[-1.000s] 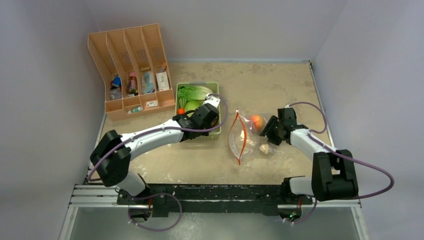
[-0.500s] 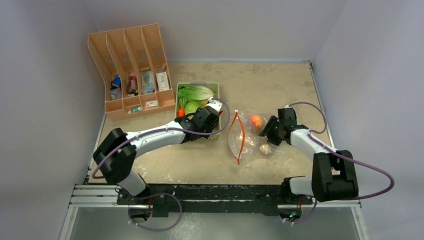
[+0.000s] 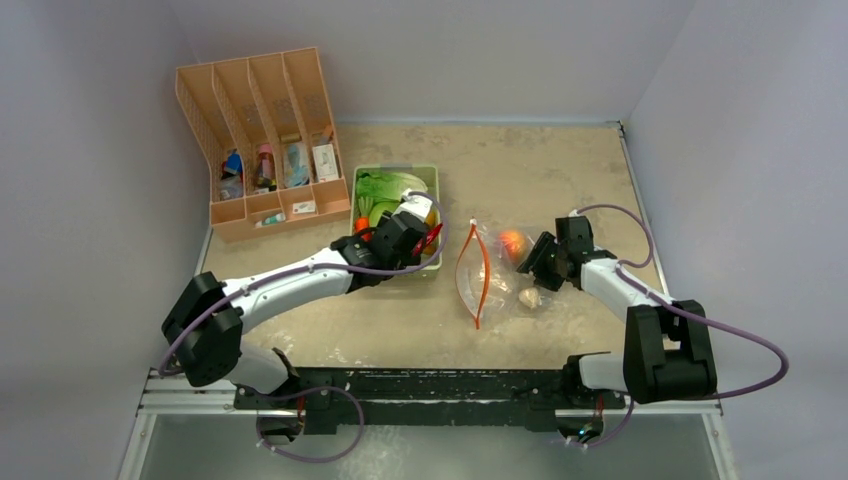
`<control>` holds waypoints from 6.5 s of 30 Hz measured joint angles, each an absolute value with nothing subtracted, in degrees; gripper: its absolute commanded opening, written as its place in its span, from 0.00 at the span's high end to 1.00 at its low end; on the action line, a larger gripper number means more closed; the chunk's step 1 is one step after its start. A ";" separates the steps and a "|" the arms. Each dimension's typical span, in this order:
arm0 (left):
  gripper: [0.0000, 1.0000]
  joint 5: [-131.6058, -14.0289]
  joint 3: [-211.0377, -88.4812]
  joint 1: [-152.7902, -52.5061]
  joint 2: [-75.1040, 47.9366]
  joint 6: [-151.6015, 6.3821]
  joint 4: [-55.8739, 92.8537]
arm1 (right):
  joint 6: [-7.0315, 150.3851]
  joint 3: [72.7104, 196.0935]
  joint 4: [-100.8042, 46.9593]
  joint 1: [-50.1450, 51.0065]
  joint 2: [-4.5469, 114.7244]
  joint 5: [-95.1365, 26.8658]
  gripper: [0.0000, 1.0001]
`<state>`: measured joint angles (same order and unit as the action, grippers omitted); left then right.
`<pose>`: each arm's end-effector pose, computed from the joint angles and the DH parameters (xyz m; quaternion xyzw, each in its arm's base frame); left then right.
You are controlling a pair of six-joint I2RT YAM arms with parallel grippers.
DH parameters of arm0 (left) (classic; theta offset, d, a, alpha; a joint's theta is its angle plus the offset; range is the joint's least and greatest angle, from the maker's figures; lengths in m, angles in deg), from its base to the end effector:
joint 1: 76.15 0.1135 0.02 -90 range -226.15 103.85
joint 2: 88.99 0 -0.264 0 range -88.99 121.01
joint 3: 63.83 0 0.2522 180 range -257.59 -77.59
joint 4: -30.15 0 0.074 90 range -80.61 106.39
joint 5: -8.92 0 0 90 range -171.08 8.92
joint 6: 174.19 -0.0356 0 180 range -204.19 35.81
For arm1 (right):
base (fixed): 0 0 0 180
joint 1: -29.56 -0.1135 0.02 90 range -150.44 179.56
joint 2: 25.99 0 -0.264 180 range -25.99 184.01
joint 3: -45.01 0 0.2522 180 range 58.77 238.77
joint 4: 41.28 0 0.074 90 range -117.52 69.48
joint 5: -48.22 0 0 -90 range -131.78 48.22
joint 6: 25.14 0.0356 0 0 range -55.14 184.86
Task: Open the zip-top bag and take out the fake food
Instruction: Place the fake vegetable in the bin, then pick up the fake vegetable from the zipper food storage bag.
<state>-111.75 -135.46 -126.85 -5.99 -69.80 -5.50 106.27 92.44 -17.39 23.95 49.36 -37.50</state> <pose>0.2081 -0.2256 0.2493 0.1875 0.8829 0.0174 0.4302 0.2423 0.0265 0.1648 0.2786 0.9024 0.1628 0.2857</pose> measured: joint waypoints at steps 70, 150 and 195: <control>0.64 -88.81 -140.81 -136.18 13.66 -41.71 15.13 | 107.89 96.04 -7.40 24.00 39.41 -49.20 0.48; 0.67 -77.31 -143.00 -140.29 27.41 -36.20 32.86 | 109.90 87.98 -10.17 24.06 42.13 -32.94 0.50; 0.48 -81.55 -131.52 -136.92 18.80 -31.02 37.31 | 115.30 88.94 3.16 24.04 23.72 -38.25 0.42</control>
